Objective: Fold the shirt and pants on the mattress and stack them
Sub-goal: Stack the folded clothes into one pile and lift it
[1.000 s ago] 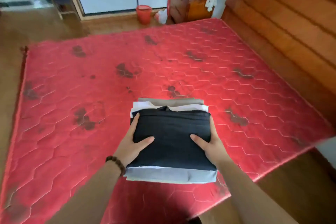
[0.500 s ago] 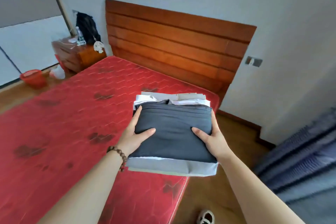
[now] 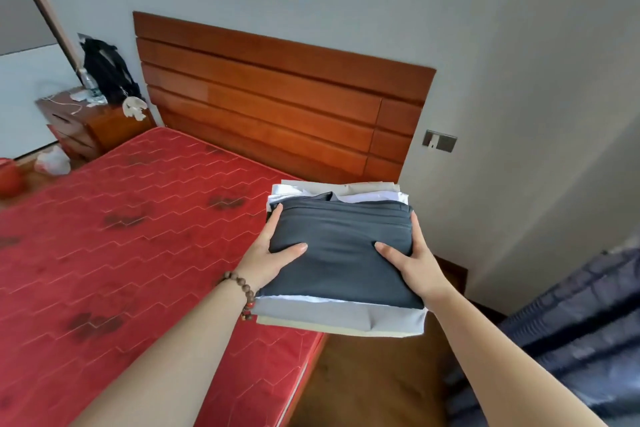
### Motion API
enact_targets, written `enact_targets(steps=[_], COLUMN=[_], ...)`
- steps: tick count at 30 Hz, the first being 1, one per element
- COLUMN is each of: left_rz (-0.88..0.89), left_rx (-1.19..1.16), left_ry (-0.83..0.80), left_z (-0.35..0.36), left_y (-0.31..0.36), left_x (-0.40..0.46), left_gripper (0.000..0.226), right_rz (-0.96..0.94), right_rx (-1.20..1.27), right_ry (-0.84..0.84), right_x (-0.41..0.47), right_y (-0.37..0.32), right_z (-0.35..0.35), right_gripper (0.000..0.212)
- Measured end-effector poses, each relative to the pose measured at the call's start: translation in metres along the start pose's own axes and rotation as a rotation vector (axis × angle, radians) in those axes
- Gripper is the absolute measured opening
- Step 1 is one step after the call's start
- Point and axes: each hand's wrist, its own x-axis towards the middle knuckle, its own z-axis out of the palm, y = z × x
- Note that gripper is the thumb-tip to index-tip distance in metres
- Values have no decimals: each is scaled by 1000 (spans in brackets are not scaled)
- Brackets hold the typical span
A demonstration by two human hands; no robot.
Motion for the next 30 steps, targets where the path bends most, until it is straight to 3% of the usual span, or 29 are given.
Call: enact_targets(steps=[9, 16, 21, 30], left_rz=[-86, -130, -233, -387], left_rx=[-70, -133, -190, -249], left_ry=[111, 216, 336, 653], left_z=[30, 26, 26, 48], left_y=[-15, -60, -94, -177], left_x=[114, 250, 346, 460], left_gripper=[82, 88, 88, 89], right_rz=[56, 99, 163, 216], right_rx=[-48, -189, -347, -422], right_ry=[-136, -263, -360, -667], right_x=[139, 314, 448, 634], right_y=[18, 49, 80, 158], right_z=[-27, -5, 17, 78], right_gripper=[88, 91, 92, 98])
